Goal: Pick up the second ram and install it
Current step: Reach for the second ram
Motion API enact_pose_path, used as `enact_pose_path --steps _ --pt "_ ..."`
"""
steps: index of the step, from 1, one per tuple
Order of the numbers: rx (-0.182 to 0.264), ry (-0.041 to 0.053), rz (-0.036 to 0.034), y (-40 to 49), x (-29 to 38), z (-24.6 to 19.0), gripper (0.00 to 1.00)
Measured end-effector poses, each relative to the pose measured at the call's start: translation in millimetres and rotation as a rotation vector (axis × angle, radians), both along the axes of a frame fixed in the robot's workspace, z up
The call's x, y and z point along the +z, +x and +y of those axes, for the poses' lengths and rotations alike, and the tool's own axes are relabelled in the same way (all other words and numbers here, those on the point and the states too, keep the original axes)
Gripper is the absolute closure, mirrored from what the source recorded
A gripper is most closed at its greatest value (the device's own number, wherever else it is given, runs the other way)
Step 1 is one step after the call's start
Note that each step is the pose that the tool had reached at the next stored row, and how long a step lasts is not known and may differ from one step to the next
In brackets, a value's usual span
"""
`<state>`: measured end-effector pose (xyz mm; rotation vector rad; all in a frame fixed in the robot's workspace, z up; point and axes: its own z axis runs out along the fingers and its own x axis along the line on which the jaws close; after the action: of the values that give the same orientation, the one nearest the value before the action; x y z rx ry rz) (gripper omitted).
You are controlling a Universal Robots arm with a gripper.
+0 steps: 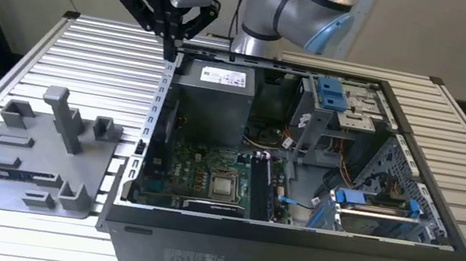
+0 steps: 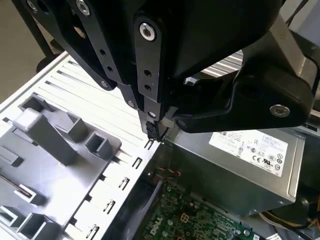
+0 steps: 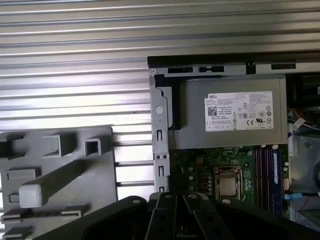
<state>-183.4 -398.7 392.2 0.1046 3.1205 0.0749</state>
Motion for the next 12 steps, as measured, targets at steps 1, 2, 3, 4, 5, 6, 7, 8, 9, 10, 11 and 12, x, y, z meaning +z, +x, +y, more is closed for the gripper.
enact_pose_path --steps 1,2,3,4,5,6,7,8,9,10,11,12 --pt "0.0 0.0 0.0 -2.8 0.0 0.0 0.89" --pt "0.0 0.0001 0.0001 -5.5 0.0 0.0 0.89" --pt "0.0 0.0001 0.0002 -8.1 0.0 0.0 0.89" --pt "0.0 0.0 0.0005 -10.6 0.0 0.0 0.89" --pt "0.0 0.0 0.0009 -13.0 0.0 0.0 0.89" --pt "0.0 0.0001 0.0014 -15.7 0.0 0.0 0.89" --pt "0.001 0.0001 0.0017 -18.7 -0.1 0.0 0.89" --pt "0.001 0.0001 0.002 -22.0 0.0 0.0 0.89" --pt "0.001 0.0 0.0022 -25.4 0.0 0.0 0.89" --pt "0.001 0.0 0.0023 -28.4 -0.1 0.0 0.89" --pt "0.001 0.0 0.0024 -31.4 -0.1 0.0 0.89" --pt "0.001 0.0001 0.0024 -34.1 -0.2 0.0 0.89"
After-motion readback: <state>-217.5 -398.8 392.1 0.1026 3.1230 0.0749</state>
